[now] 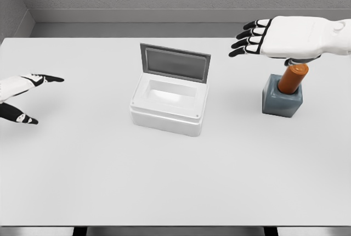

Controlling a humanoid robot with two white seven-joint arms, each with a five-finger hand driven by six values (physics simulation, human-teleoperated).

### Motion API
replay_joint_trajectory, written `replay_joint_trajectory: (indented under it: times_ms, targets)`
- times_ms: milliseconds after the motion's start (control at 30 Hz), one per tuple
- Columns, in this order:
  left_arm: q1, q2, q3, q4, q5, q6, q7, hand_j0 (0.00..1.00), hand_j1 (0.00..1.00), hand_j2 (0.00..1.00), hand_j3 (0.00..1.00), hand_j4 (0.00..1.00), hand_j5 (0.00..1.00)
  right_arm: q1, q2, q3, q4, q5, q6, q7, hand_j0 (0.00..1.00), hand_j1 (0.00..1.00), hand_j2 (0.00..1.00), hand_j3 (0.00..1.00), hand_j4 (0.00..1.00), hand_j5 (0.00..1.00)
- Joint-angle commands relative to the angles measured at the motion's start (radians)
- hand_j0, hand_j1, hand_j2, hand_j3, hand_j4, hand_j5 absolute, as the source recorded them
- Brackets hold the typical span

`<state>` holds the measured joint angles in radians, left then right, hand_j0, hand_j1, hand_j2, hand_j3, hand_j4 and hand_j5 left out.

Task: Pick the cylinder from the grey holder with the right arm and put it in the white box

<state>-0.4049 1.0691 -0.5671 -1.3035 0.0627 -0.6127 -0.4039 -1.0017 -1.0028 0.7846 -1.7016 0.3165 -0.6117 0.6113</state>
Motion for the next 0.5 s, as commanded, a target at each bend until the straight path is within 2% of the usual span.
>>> replay_joint_trajectory:
  times_ms: [0, 100, 133, 167, 200, 267, 300, 333, 367, 400, 467]
  targets:
    - [0.002, 0.0, -0.01, 0.001, -0.01, 0.002, -0.003, 1.0, 1.0, 1.0, 1.0, 1.0, 1.0, 0.0, -0.004, -0.002, -0.003, -0.004, 0.001, 0.0, 1.0, 1.0, 1.0, 1.0, 1.0, 1.0]
    - [-0.008, -0.001, -0.051, -0.002, -0.003, 0.002, 0.002, 1.0, 1.0, 1.0, 1.0, 1.0, 1.0, -0.005, -0.013, -0.004, -0.006, -0.007, 0.001, 0.0, 1.0, 1.0, 1.0, 1.0, 1.0, 1.0]
    - [-0.032, -0.001, -0.102, -0.01, 0.0, 0.002, 0.005, 1.0, 1.0, 1.0, 1.0, 1.0, 1.0, -0.005, -0.028, -0.005, -0.001, -0.007, 0.001, 0.0, 1.0, 1.0, 1.0, 1.0, 1.0, 1.0]
    - [-0.058, -0.005, -0.132, -0.022, 0.006, 0.002, 0.007, 1.0, 1.0, 1.0, 1.0, 1.0, 1.0, -0.003, -0.071, -0.007, 0.005, -0.007, 0.001, 0.0, 1.0, 1.0, 1.0, 1.0, 1.0, 1.0]
    - [-0.064, -0.009, -0.145, -0.033, 0.051, 0.002, 0.004, 1.0, 1.0, 1.0, 1.0, 1.0, 1.0, 0.005, -0.108, -0.008, 0.006, -0.007, 0.001, 0.0, 1.0, 1.0, 1.0, 1.0, 1.0, 1.0]
    - [-0.066, -0.015, -0.148, -0.068, 0.103, 0.002, -0.026, 1.0, 1.0, 1.0, 1.0, 1.0, 1.0, 0.011, -0.146, -0.008, 0.028, -0.01, 0.001, 0.0, 1.0, 1.0, 1.0, 1.0, 1.0, 1.0]
    - [-0.072, -0.015, -0.149, -0.062, 0.204, 0.002, -0.134, 1.0, 1.0, 1.0, 1.0, 1.0, 1.0, 0.011, -0.149, -0.01, 0.036, -0.01, 0.001, 0.0, 1.0, 1.0, 1.0, 1.0, 1.0, 1.0]
    - [-0.094, -0.063, -0.148, -0.057, 0.301, 0.002, -0.207, 1.0, 1.0, 1.0, 1.0, 1.0, 1.0, 0.014, -0.164, -0.008, 0.037, -0.01, 0.001, 0.0, 1.0, 1.0, 1.0, 1.0, 1.0, 1.0]
    - [-0.104, -0.104, -0.146, -0.033, 0.336, 0.002, -0.207, 1.0, 1.0, 1.0, 1.0, 1.0, 1.0, 0.014, -0.181, -0.01, 0.037, -0.01, 0.001, 0.0, 1.0, 1.0, 1.0, 1.0, 1.0, 1.0]
    - [-0.114, -0.104, -0.145, 0.001, 0.377, 0.002, -0.207, 1.0, 1.0, 1.0, 1.0, 1.0, 1.0, 0.015, -0.183, -0.007, 0.037, -0.01, 0.001, 0.0, 1.0, 1.0, 1.0, 1.0, 1.0, 1.0]
    - [-0.109, -0.061, -0.143, 0.023, 0.586, 0.002, -0.207, 1.0, 1.0, 1.0, 1.0, 1.0, 1.0, 0.038, -0.18, 0.002, 0.04, -0.002, 0.001, 0.0, 1.0, 1.0, 1.0, 1.0, 1.0, 1.0]
